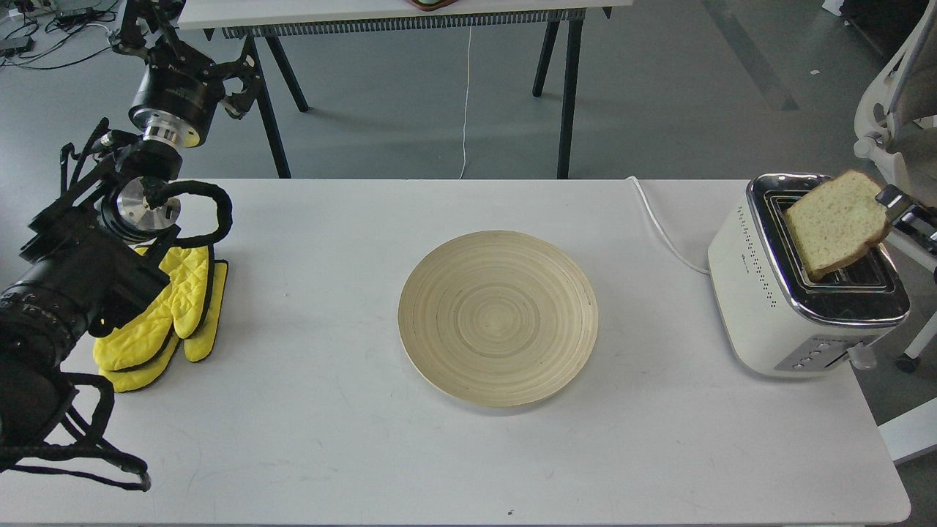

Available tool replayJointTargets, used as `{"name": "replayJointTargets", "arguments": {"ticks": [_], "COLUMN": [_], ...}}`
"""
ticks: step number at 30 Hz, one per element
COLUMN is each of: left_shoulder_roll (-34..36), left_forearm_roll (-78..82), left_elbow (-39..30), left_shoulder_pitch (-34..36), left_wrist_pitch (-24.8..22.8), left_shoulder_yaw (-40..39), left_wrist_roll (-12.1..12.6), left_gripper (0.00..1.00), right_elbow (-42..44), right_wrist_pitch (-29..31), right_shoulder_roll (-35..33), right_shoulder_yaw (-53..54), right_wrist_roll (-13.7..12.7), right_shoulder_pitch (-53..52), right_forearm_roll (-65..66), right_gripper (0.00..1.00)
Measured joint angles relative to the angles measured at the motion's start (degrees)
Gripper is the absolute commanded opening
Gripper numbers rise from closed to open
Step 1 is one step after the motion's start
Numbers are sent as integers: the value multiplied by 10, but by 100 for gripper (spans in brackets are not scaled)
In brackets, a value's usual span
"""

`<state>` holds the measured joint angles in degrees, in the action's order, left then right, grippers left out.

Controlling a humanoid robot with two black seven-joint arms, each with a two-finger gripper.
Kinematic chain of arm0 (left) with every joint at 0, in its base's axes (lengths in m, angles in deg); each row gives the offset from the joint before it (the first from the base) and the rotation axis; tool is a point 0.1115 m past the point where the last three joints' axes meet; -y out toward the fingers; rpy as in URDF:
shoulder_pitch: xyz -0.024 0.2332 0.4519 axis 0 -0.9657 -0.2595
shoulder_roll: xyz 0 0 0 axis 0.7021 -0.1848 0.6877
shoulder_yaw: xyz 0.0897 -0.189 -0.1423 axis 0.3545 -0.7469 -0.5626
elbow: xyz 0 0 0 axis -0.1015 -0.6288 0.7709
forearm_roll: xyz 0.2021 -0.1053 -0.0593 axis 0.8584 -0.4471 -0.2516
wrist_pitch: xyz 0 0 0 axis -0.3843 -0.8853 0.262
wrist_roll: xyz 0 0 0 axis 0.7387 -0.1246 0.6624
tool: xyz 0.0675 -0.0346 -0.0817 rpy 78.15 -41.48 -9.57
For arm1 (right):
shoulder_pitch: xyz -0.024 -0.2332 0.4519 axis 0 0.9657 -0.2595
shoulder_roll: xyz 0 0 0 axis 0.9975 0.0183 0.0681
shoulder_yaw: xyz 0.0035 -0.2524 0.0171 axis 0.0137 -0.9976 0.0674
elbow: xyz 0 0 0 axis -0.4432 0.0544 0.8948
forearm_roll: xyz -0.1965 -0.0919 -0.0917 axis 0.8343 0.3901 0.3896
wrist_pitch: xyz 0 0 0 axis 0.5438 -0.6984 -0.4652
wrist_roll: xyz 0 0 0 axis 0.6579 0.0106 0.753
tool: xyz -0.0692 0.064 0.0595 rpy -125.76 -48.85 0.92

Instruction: Put bread in toaster with right arm

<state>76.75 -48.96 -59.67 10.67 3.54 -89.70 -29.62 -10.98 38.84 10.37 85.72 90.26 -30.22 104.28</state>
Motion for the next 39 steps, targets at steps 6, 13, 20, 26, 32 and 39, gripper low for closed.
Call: {"name": "replayJointTargets", "arguments": {"ticks": [6, 13, 20, 26, 32, 39], "left_shoulder_roll": [0, 0, 0, 0, 1, 1], "left_forearm_roll": [0, 0, 0, 0, 0, 0], "left_elbow": [0, 0, 0, 0, 0, 0], "left_shoulder_pitch": [0, 0, 0, 0, -1, -1], "left_wrist_pitch": [0, 0, 0, 0, 0, 0], "left_shoulder_yaw": [0, 0, 0, 0, 0, 0], "left_wrist_roll": [0, 0, 0, 0, 0, 0], "left_gripper": [100, 100, 100, 100, 100, 100], "right_elbow": [-4, -18, -11, 70, 177, 325], "right_wrist_pitch": [0, -1, 20, 106, 237, 334], "right_shoulder_roll": [26, 37, 103, 229, 350, 426], "right_shoulder_yaw": [-2, 63, 193, 292, 391, 421], "right_wrist_roll": [2, 7, 11, 77, 84, 73], "right_shoulder_pitch": [-2, -5, -5, -7, -11, -79], "right_forearm_roll": [-2, -16, -172, -247, -340, -420], "right_gripper": [78, 99, 100, 100, 100, 100]}}
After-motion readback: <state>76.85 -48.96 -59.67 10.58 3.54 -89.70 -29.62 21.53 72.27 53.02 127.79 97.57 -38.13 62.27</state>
